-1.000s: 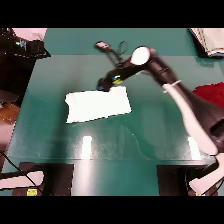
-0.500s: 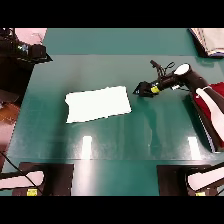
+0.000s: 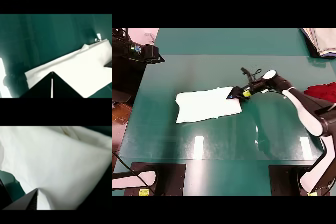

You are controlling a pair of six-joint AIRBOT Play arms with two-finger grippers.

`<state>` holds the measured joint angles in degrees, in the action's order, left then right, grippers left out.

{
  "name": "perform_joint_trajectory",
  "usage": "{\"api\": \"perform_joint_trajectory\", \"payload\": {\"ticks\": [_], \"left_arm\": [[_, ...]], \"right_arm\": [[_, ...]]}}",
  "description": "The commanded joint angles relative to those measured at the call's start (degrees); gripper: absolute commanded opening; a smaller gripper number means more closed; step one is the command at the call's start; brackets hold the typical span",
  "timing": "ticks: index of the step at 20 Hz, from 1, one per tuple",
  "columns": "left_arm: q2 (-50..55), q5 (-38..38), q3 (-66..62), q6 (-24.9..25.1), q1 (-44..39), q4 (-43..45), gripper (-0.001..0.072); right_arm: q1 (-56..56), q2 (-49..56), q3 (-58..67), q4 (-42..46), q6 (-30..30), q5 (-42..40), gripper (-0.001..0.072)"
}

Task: Fold the shirts.

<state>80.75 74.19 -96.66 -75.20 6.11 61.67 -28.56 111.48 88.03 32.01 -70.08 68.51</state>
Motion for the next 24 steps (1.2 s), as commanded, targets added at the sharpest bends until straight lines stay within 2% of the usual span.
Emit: {"api": "perform_joint_trajectory", "payload": {"ticks": [1, 2, 3, 7, 9, 13, 16, 20, 24], "left_arm": [[0.02, 0.42, 0.02, 0.20, 0.04, -0.02, 0.0025], [0.02, 0.44, 0.02, 0.20, 0.04, -0.13, 0.0025], [0.02, 0.48, 0.02, 0.20, 0.04, -0.48, 0.0025], [0.02, 2.51, 0.02, 0.15, -0.81, -0.52, 0.0025], [0.02, 2.82, 0.02, 0.17, -3.23, -0.50, 0.0025], [0.02, -0.11, 0.02, 0.17, -11.30, -0.52, 0.0025], [0.02, -3.45, 0.02, 0.17, -17.20, -0.57, 0.0025], [0.02, -5.77, 0.02, 0.17, -22.64, -0.57, 0.0026], [0.04, -6.38, 0.02, 0.17, -25.07, -0.55, 0.0026]], "right_arm": [[-4.09, 1.55, 2.71, -1.03, 1.62, -1.33, 0.0282], [-4.42, 1.31, 2.73, -0.98, 2.75, -2.12, 0.0101], [-4.39, 0.94, 2.73, -0.96, 3.26, -2.47, 0.0012], [0.59, -5.77, 2.71, 2.58, 2.01, -1.57, 0.0010], [6.05, -12.20, 2.67, 9.29, -3.80, -0.72, 0.0010], [20.48, -24.96, 2.64, 17.09, -5.70, 4.00, 0.0010], [32.59, -31.04, 2.64, 21.88, -6.54, 4.17, 0.0010], [47.25, -32.17, 2.64, 21.55, -6.29, 3.50, 0.0010], [54.99, -31.08, 3.74, 21.16, -4.31, 1.14, 0.0010]]}}
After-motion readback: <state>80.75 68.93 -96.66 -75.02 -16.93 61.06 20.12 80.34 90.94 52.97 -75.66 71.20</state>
